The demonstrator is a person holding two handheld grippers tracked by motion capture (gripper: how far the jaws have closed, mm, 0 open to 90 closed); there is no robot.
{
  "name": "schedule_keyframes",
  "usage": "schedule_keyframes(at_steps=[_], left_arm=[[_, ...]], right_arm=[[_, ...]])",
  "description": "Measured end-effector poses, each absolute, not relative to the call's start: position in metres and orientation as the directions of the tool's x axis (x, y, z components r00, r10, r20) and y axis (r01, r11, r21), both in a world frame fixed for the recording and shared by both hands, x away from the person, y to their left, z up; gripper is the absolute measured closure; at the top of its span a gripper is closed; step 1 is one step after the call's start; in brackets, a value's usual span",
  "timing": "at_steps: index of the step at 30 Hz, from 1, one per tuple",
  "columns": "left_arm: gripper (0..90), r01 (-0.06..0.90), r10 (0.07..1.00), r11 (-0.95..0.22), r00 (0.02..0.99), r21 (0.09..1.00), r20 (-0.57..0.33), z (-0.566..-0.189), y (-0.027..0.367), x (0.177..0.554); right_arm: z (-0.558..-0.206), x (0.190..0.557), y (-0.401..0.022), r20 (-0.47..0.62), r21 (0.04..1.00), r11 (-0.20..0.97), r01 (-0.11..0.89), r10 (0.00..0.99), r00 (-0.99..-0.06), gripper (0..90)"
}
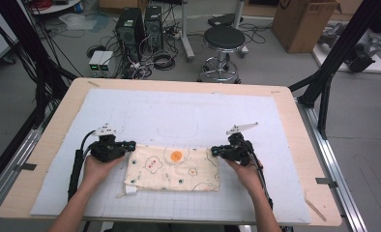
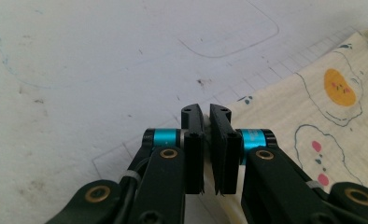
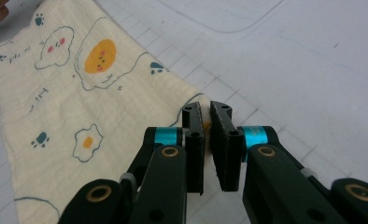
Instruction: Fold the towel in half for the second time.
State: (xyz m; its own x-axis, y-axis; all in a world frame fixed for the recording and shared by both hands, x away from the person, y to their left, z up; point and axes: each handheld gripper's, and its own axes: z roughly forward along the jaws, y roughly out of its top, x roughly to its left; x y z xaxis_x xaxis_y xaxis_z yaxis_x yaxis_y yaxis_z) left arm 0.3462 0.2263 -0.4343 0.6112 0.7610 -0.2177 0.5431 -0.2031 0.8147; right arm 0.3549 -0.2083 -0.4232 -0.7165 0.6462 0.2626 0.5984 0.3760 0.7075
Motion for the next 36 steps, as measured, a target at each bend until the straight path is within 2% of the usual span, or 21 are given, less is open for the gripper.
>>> schedule_keyframes(at_steps=[12, 17, 20, 36], left_arm=[[84.1, 0.528, 0.803, -0.188, 0.568, 0.828, -0.18, -0.422, 0.217, 0.385], [84.2, 0.549, 0.824, -0.14, 0.526, 0.824, -0.21, -0.425, 0.222, 0.396], [84.1, 0.548, 0.825, -0.157, 0.53, 0.822, -0.196, -0.427, 0.223, 0.396], [84.1, 0.495, 0.798, -0.179, 0.578, 0.851, -0.168, -0.419, 0.225, 0.374]], right_arm=[[-0.418, 0.396, -0.214, 0.301, 0.697, 0.298, 0.652, 0.705, -0.643, 84.4], [-0.425, 0.411, -0.211, 0.332, 0.686, 0.266, 0.677, 0.714, -0.617, 84.4], [-0.427, 0.415, -0.211, 0.356, 0.698, 0.232, 0.677, 0.708, -0.61, 84.4], [-0.416, 0.404, -0.213, 0.347, 0.711, 0.252, 0.656, 0.686, -0.64, 84.2]])
